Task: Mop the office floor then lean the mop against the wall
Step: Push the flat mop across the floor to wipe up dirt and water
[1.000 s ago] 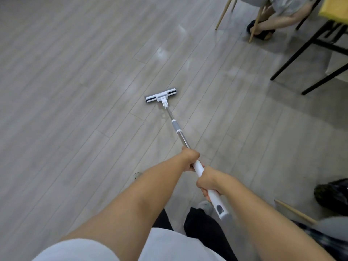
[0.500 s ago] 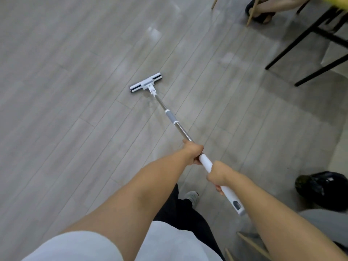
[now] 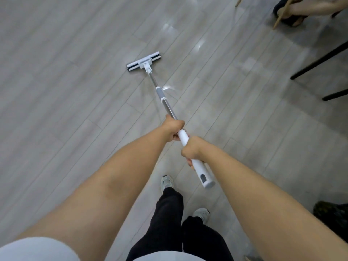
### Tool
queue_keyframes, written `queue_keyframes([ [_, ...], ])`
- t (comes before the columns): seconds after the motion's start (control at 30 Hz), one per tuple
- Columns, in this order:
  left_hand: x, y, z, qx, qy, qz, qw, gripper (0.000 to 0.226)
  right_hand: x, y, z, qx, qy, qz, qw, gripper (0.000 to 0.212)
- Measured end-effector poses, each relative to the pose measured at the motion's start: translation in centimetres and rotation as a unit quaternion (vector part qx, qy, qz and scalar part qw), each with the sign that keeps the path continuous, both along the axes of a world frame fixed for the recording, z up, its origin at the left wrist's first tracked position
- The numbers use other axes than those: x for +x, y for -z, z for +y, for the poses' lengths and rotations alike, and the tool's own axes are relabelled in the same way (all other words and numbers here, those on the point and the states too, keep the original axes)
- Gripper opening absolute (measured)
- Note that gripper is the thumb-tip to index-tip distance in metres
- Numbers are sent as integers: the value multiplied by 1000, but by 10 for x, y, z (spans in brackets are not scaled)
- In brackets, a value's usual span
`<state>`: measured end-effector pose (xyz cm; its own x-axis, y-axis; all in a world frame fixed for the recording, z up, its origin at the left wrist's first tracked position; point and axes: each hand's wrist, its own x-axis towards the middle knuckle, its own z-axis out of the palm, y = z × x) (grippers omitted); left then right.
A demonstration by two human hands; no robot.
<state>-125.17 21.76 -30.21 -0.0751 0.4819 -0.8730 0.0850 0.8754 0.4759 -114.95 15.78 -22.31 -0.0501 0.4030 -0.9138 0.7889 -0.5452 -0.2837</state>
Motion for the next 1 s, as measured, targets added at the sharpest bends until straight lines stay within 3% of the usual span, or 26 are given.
queue_keyframes([
  [0.13, -25, -7, 8, 9, 8, 16, 1000, 38, -25, 1, 9, -15, 34, 42, 998, 24],
  [0.23, -10, -1, -5, 2, 3, 21, 1000, 37, -12, 6, -3, -28, 44, 51, 997, 32],
  [0.53, 118, 5, -87, -13, -42, 17, 999, 44, 125, 16, -70, -68, -19, 23, 997, 55],
  [0.8, 269, -23, -192, -52, -79, 11, 995, 71, 284, -26, -150, -101, -122, -21, 987, 25],
  [1.0, 326, -41, -217, -63, -93, 3, 994, 82, 343, -45, -167, -112, -149, -35, 982, 10],
])
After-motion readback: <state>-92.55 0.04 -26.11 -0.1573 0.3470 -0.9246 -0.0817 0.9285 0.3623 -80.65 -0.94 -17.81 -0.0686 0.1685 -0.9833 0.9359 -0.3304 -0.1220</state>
